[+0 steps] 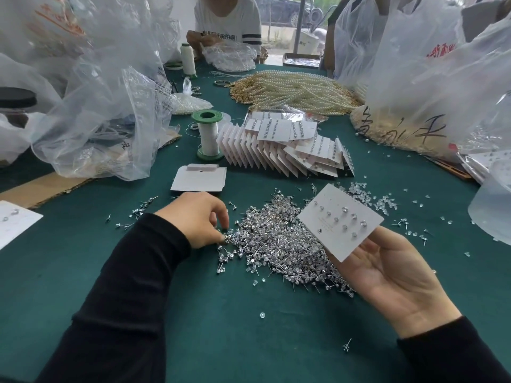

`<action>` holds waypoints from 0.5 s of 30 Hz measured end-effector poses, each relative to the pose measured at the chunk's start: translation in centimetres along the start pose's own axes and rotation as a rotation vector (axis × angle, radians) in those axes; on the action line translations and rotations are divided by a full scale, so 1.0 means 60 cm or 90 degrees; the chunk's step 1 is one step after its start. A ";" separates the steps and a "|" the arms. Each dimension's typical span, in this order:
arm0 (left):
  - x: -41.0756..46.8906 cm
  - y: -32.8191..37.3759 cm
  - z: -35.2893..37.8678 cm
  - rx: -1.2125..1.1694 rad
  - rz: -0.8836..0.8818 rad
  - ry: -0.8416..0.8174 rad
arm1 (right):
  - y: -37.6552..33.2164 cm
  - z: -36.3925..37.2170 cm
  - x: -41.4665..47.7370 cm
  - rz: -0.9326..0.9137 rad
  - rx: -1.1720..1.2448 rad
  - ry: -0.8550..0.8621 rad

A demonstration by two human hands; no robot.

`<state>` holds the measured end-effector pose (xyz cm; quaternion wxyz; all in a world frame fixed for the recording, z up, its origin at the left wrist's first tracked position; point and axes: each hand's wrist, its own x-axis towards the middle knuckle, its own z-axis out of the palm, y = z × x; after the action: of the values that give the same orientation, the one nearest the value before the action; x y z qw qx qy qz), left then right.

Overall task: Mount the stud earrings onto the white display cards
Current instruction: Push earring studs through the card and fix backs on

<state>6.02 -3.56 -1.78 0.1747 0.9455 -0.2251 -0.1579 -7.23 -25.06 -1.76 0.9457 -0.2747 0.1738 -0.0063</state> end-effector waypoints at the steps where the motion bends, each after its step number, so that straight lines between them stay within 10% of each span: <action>1: 0.002 0.002 0.001 0.006 0.007 0.016 | 0.001 0.001 -0.001 -0.002 -0.008 0.002; 15: -0.003 -0.026 -0.018 -0.079 -0.047 0.124 | 0.001 0.000 0.000 -0.004 -0.004 0.009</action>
<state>6.87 -1.90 -1.41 0.2483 0.9513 -0.1619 -0.0851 -7.23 -25.02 -1.77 0.9436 -0.2779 0.1799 -0.0110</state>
